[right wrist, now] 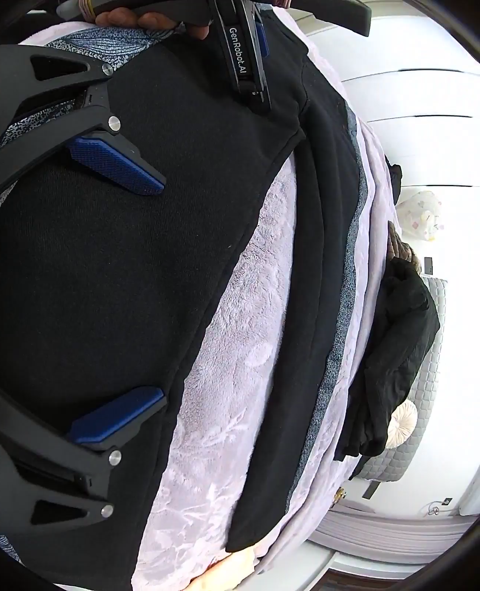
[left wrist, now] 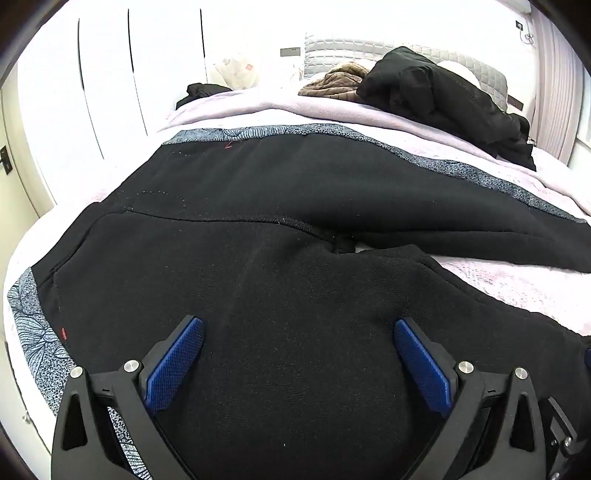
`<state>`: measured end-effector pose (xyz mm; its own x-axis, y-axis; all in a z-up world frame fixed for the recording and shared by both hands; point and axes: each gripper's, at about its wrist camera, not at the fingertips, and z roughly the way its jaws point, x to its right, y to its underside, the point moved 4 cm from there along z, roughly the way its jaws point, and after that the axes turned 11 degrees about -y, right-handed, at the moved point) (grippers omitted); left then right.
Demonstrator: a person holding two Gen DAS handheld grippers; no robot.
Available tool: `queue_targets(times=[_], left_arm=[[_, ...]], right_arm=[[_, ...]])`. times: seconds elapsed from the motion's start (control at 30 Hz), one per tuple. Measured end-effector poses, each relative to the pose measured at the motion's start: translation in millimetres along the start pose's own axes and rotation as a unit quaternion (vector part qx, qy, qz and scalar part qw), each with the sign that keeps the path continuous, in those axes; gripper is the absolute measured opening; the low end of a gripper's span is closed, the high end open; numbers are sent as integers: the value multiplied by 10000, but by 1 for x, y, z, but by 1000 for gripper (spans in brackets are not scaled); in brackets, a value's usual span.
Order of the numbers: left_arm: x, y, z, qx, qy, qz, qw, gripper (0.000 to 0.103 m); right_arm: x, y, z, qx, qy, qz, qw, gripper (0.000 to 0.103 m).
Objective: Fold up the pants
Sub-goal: 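Move both grippers over the black pants toward the patterned waistband edge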
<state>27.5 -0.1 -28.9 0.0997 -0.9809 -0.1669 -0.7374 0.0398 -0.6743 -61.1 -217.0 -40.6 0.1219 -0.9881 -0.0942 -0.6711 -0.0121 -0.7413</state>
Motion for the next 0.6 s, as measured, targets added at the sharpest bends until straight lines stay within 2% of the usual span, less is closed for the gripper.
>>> queue_targets(times=[0.37,0.47,0.57,0.6], left_arm=[[4,-7,-3,-12,0,14,10000,103],[4,-3,-3,-21,8,4,10000,103],[-4,-4,-5,-126,91,-115,9998,103],[-9,-9,-10,-189,179,-198,9995,103]], right_arm=[[0,0,2,-83,15,15,10000,103],[0,-2,4,-219,24,44,9997,103],[-3,-11,0,-545,48,51,9985,103],[-7,-18,-8,-467,-22,-10,9989,103]])
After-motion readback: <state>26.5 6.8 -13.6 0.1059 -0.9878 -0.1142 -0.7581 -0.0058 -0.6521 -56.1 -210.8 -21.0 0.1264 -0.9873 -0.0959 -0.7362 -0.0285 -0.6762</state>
